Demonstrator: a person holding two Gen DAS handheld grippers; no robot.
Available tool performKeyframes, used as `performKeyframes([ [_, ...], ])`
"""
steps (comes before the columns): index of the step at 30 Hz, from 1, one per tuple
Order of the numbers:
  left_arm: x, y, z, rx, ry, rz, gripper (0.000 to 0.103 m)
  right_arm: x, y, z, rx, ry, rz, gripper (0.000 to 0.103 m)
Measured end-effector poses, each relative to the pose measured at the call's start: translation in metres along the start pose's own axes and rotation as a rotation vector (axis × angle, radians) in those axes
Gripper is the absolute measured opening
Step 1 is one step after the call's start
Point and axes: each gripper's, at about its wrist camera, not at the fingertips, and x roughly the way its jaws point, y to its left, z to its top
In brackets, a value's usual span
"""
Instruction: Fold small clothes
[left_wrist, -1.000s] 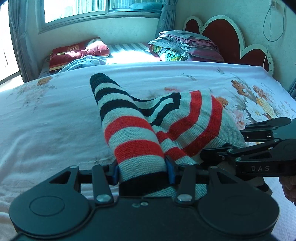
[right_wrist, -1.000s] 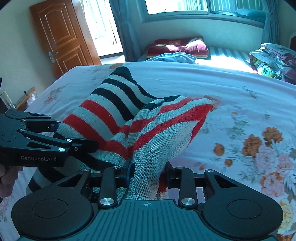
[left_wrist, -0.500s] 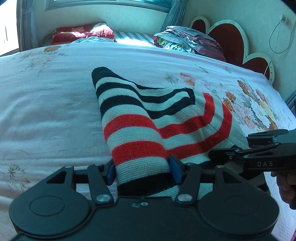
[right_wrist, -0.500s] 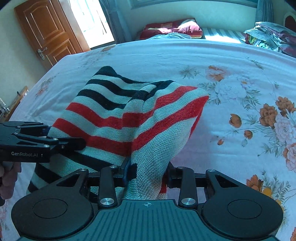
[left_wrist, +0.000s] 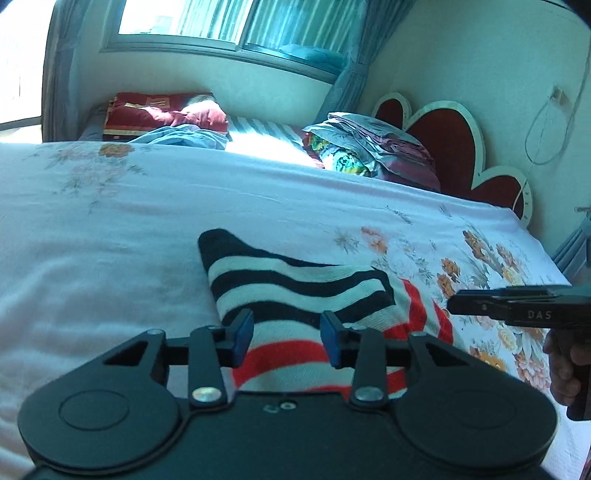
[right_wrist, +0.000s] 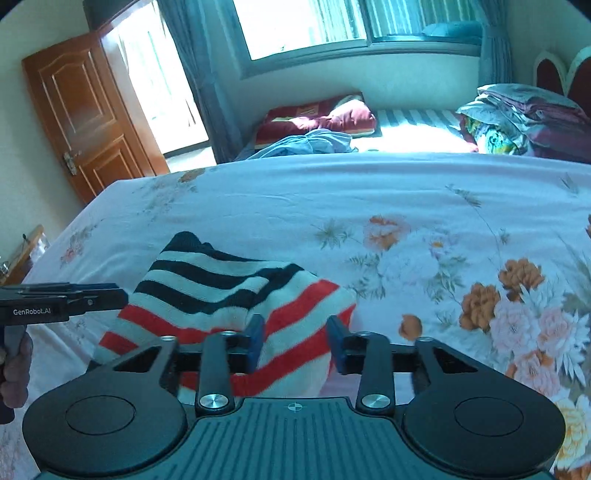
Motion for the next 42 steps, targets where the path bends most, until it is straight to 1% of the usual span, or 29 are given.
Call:
performKeyframes([
  [1, 0.01, -0.006, 0.005, 0.036, 0.019, 0.005, 0.032, 0.009, 0.005, 0.005, -0.034, 0.012, 0.006, 0.015],
  [3, 0.031, -0.014, 0.01, 0.096, 0.074, 0.023, 0.032, 0.026, 0.015, 0.011, -0.101, 0.036, -0.012, 0.014],
  [5, 0.051, -0.016, 0.01, 0.124, 0.135, 0.045, 0.031, 0.05, 0.015, 0.012, -0.148, 0.085, -0.069, 0.014],
  [6, 0.059, -0.015, 0.007, 0.134, 0.16, 0.056, 0.028, 0.059, 0.012, 0.01, -0.152, 0.11, -0.099, 0.014],
  [7, 0.065, -0.014, 0.003, 0.143, 0.176, 0.057, 0.029, 0.068, 0.006, 0.006, -0.148, 0.13, -0.112, 0.014],
  [9, 0.066, -0.012, -0.001, 0.146, 0.165, 0.055, 0.029, 0.074, -0.004, 0.0, -0.126, 0.123, -0.112, 0.014],
  [12, 0.062, -0.01, -0.003, 0.126, 0.153, 0.051, 0.028, 0.073, -0.011, -0.001, -0.114, 0.122, -0.096, 0.014],
  [13, 0.059, -0.011, -0.004, 0.12, 0.147, 0.054, 0.028, 0.071, -0.011, 0.0, -0.116, 0.12, -0.096, 0.014],
  [15, 0.044, -0.014, -0.005, 0.125, 0.116, 0.055, 0.028, 0.057, -0.009, 0.002, -0.104, 0.089, -0.086, 0.014],
  [16, 0.033, -0.017, -0.007, 0.124, 0.093, 0.043, 0.028, 0.044, -0.005, 0.001, -0.102, 0.065, -0.067, 0.014],
  [18, 0.011, -0.023, -0.015, 0.131, 0.061, 0.029, 0.028, 0.021, 0.004, -0.003, -0.117, 0.045, -0.027, 0.014],
  [20, -0.01, -0.029, -0.025, 0.13, 0.044, 0.012, 0.028, -0.001, 0.014, -0.014, -0.145, 0.04, 0.006, 0.014],
  [22, -0.025, -0.034, -0.04, 0.094, 0.046, -0.035, 0.028, -0.019, 0.023, -0.03, -0.165, 0.046, 0.033, 0.014],
  [23, -0.03, -0.039, -0.048, 0.112, 0.05, -0.039, 0.028, -0.027, 0.028, -0.039, -0.177, 0.049, 0.041, 0.014],
  [25, -0.036, -0.049, -0.064, 0.171, 0.058, -0.009, 0.028, -0.037, 0.031, -0.053, -0.193, 0.066, 0.05, 0.014],
  [27, -0.036, -0.05, -0.077, 0.183, 0.05, 0.015, 0.029, -0.037, 0.031, -0.067, -0.198, 0.091, 0.053, 0.014],
  [29, -0.035, -0.049, -0.081, 0.177, 0.04, 0.023, 0.03, -0.03, 0.025, -0.078, -0.201, 0.108, 0.034, 0.014],
  [30, -0.033, -0.05, -0.08, 0.183, 0.044, 0.035, 0.031, -0.027, 0.02, -0.08, -0.18, 0.106, 0.035, 0.014],
  [33, -0.03, -0.059, -0.082, 0.235, 0.041, 0.078, 0.031, -0.023, 0.013, -0.083, -0.123, 0.096, 0.034, 0.013],
  [35, -0.034, -0.062, -0.084, 0.232, 0.033, 0.092, 0.03, -0.03, 0.011, -0.084, -0.117, 0.091, 0.028, 0.013],
  [37, -0.046, -0.064, -0.085, 0.216, 0.017, 0.103, 0.028, -0.045, 0.016, -0.082, -0.117, 0.061, 0.014, 0.013],
  [39, -0.062, -0.067, -0.091, 0.201, 0.009, 0.103, 0.027, -0.068, 0.023, -0.083, -0.13, 0.023, 0.033, 0.013],
  [42, -0.077, -0.071, -0.102, 0.19, 0.01, 0.105, 0.027, -0.09, 0.038, -0.093, -0.166, 0.006, 0.059, 0.013],
])
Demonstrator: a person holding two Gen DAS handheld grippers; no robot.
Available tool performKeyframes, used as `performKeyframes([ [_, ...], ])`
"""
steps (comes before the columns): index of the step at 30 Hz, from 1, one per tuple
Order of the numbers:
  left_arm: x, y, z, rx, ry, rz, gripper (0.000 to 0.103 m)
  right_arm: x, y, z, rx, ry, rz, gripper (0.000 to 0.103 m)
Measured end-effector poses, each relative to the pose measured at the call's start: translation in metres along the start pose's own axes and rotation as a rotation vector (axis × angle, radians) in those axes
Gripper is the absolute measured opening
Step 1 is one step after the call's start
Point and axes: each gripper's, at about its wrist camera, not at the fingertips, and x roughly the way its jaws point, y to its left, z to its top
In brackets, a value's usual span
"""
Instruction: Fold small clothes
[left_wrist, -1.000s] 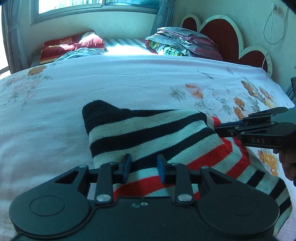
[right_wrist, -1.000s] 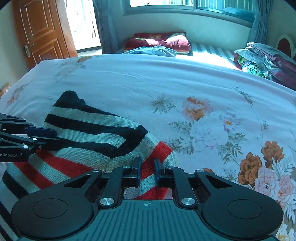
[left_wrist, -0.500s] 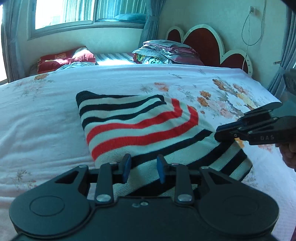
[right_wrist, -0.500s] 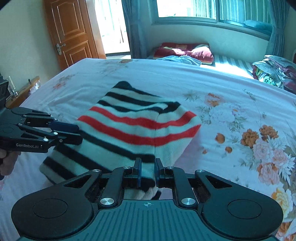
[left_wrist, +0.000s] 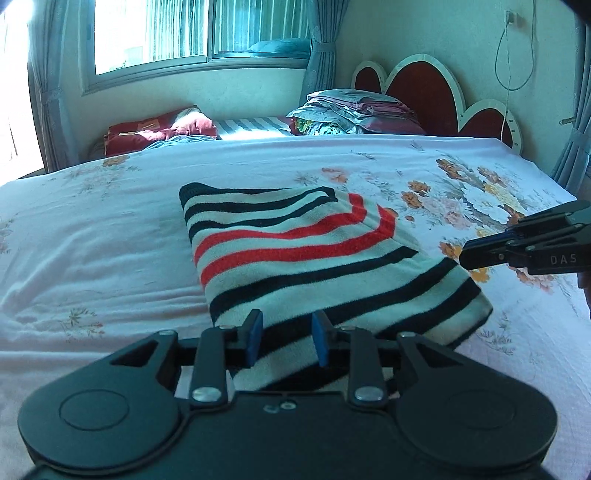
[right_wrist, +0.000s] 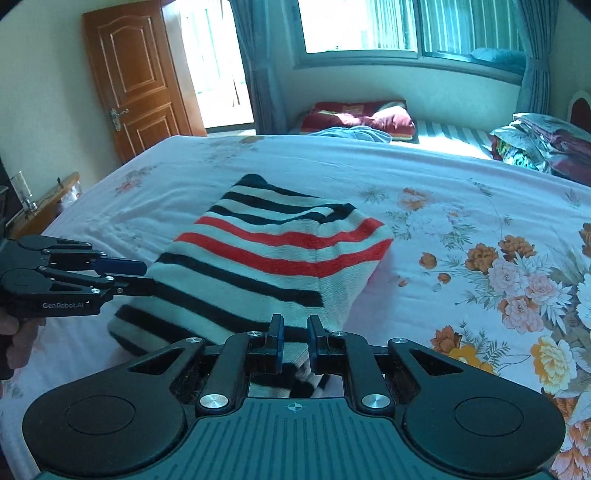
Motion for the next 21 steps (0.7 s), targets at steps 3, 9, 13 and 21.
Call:
performKeyframes([
  [3, 0.0, -0.005, -0.011, -0.001, 0.03, 0.011, 0.029, 0.003, 0.013, -0.013, -0.026, 0.028, 0.006, 0.013],
  [9, 0.008, -0.01, -0.03, 0.013, 0.069, 0.084, 0.03, 0.025, 0.008, -0.042, 0.011, 0.096, -0.022, 0.013],
  [13, 0.009, -0.005, -0.035, -0.028, 0.067, 0.083, 0.03, 0.027, 0.001, -0.048, 0.032, 0.098, -0.022, 0.013],
  [21, 0.012, -0.01, -0.04, -0.05, 0.053, 0.122, 0.03, 0.034, 0.006, -0.055, -0.02, 0.083, -0.049, 0.013],
])
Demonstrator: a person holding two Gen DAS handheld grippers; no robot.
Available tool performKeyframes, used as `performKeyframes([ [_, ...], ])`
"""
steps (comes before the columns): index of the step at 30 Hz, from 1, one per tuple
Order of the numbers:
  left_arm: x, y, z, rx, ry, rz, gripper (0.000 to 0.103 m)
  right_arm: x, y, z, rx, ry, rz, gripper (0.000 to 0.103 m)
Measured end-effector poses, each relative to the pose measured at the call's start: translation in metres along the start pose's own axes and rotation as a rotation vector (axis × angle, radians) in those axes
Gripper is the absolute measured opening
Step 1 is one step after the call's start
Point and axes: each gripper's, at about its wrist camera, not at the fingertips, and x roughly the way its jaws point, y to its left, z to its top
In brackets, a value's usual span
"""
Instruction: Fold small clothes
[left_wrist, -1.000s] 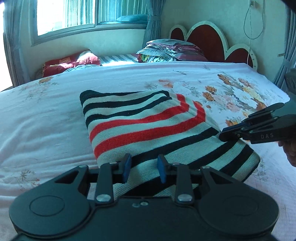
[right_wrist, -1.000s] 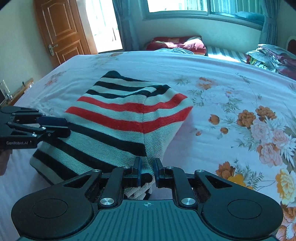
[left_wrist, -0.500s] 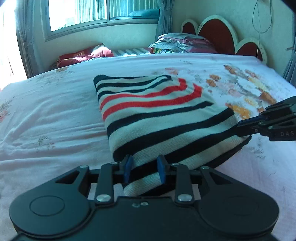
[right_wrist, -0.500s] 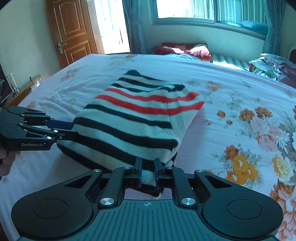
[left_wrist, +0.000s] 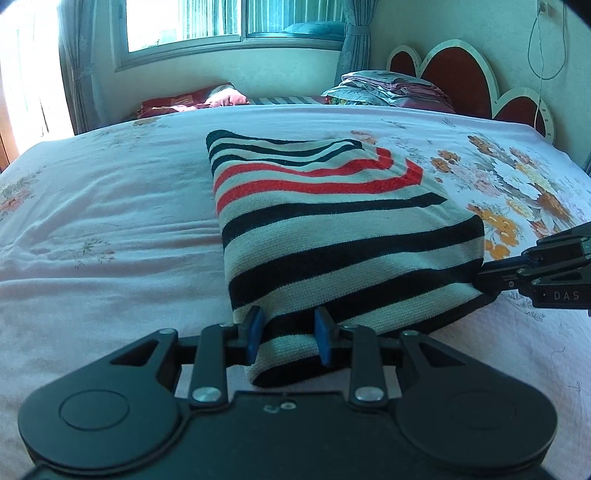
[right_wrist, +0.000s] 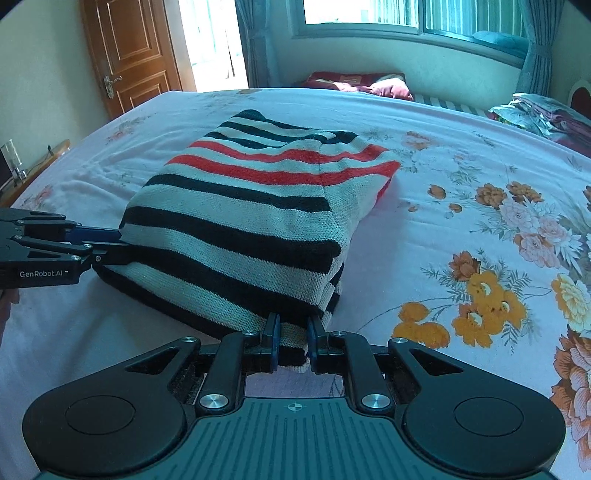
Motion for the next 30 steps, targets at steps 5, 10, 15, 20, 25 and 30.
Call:
performKeyframes([
  [5, 0.0, -0.004, -0.001, -0.01, 0.0, 0.03, 0.03, 0.001, 0.001, -0.002, -0.015, -0.007, -0.01, 0.013],
  [10, -0.001, -0.011, 0.0, 0.01, 0.005, 0.062, 0.03, 0.001, 0.005, 0.0, -0.046, 0.002, -0.018, 0.013],
  [15, -0.014, -0.016, 0.004, -0.011, 0.014, 0.092, 0.031, -0.015, -0.001, 0.003, -0.026, -0.021, -0.004, 0.014],
  [20, -0.059, -0.033, -0.013, -0.075, -0.069, 0.139, 0.098, -0.066, -0.013, -0.014, 0.029, -0.091, -0.032, 0.014],
  [25, -0.103, -0.057, -0.041, -0.152, -0.1, 0.161, 0.103, -0.114, -0.018, -0.046, 0.085, -0.152, -0.14, 0.102],
  [30, -0.148, -0.091, -0.059, -0.144, -0.129, 0.176, 0.103, -0.155, -0.012, -0.075, 0.106, -0.181, -0.165, 0.103],
])
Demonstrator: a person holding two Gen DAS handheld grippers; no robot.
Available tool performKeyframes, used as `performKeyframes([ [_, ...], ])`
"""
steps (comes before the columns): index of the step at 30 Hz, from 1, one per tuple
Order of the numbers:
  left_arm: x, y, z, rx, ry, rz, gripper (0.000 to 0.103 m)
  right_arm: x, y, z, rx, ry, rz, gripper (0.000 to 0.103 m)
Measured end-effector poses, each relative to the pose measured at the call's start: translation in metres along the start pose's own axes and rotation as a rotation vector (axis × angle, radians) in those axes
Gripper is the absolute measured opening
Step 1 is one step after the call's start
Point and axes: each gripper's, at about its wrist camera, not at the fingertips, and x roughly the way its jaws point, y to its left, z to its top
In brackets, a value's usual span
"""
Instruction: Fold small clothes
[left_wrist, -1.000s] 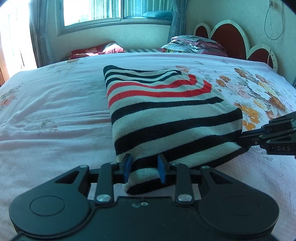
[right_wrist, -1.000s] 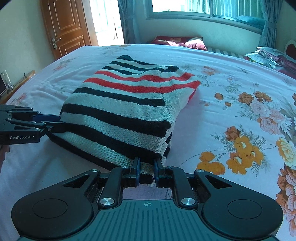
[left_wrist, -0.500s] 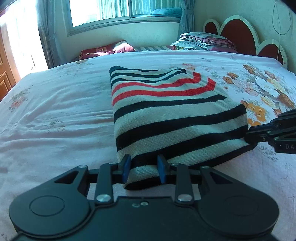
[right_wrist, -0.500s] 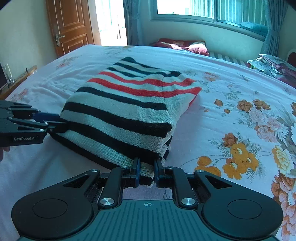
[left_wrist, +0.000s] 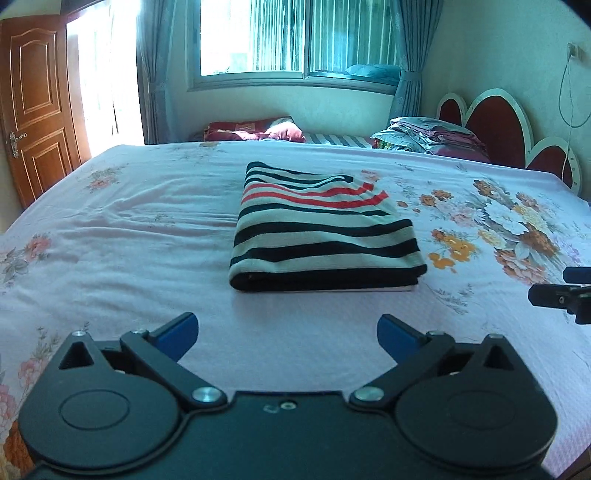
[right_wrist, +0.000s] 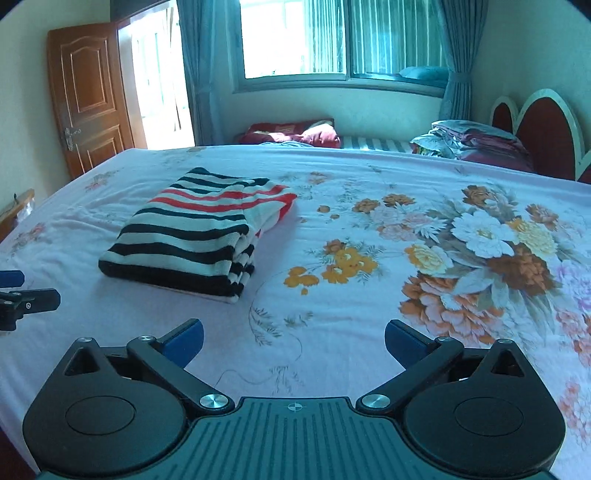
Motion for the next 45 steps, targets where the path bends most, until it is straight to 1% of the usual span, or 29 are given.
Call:
performKeyframes([
  [4, -0.04, -0.024, -0.006, 0.071, -0.079, 0.005, 0.103, -0.04, 0.005, -0.009, 0.025, -0.054, 0.011, 0.103],
  [5, -0.047, -0.028, -0.007, 0.079, -0.088, 0.009, 0.103, -0.048, 0.006, -0.01, 0.025, -0.066, 0.014, 0.103],
  [7, -0.059, -0.034, -0.008, 0.068, -0.084, 0.013, 0.103, -0.062, 0.011, -0.012, 0.016, -0.084, 0.018, 0.103],
  [11, -0.076, -0.04, -0.01, 0.023, -0.069, -0.01, 0.103, -0.082, 0.022, -0.013, -0.008, -0.099, 0.007, 0.103],
  [18, -0.104, -0.047, -0.017, 0.007, -0.101, -0.011, 0.103, -0.109, 0.029, -0.021, -0.023, -0.121, 0.012, 0.103],
  [30, -0.126, -0.053, -0.02, 0.008, -0.141, -0.006, 0.103, -0.131, 0.031, -0.021, -0.017, -0.148, 0.015, 0.103],
  [45, -0.134, -0.055, -0.022, 0.008, -0.16, -0.02, 0.103, -0.141, 0.032, -0.026, -0.028, -0.149, 0.006, 0.103],
])
